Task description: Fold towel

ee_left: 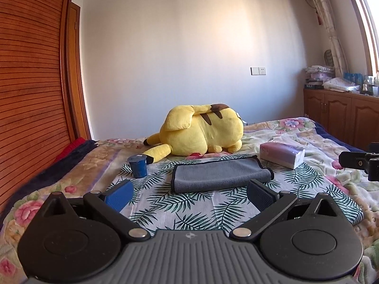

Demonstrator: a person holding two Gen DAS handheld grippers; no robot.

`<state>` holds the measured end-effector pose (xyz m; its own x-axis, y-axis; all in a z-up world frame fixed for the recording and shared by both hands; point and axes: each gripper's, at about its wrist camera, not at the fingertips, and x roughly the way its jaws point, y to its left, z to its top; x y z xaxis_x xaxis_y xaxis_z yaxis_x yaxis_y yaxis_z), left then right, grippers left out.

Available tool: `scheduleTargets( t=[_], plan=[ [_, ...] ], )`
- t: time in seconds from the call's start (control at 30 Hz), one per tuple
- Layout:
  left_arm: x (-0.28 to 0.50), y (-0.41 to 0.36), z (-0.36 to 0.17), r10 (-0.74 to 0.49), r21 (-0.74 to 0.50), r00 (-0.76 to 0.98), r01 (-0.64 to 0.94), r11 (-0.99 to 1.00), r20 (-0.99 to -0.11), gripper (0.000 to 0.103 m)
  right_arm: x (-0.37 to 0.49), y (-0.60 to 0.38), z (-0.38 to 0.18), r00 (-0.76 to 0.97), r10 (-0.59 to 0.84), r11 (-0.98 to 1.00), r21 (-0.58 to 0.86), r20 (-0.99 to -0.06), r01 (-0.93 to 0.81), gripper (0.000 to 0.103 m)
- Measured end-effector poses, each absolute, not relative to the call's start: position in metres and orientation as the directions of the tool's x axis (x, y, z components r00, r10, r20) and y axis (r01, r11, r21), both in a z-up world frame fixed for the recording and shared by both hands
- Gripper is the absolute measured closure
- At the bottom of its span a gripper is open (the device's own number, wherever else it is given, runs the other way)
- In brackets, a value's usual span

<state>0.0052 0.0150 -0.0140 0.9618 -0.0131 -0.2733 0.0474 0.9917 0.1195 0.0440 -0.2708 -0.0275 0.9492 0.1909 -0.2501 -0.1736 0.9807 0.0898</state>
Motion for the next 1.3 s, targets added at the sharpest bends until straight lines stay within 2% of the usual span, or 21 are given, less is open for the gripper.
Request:
scheduleTargets(
  t=[1.3],
  plan=[
    [0.0065,0.0159,-0.0154,-0.008,0.125,0.961,0.045,0.991,-0.278,0.000,0.0441,-0.2680,-0.0278,0.954,0.173,0.984,0.086,-0.244,-0.157,0.000]
  ],
)
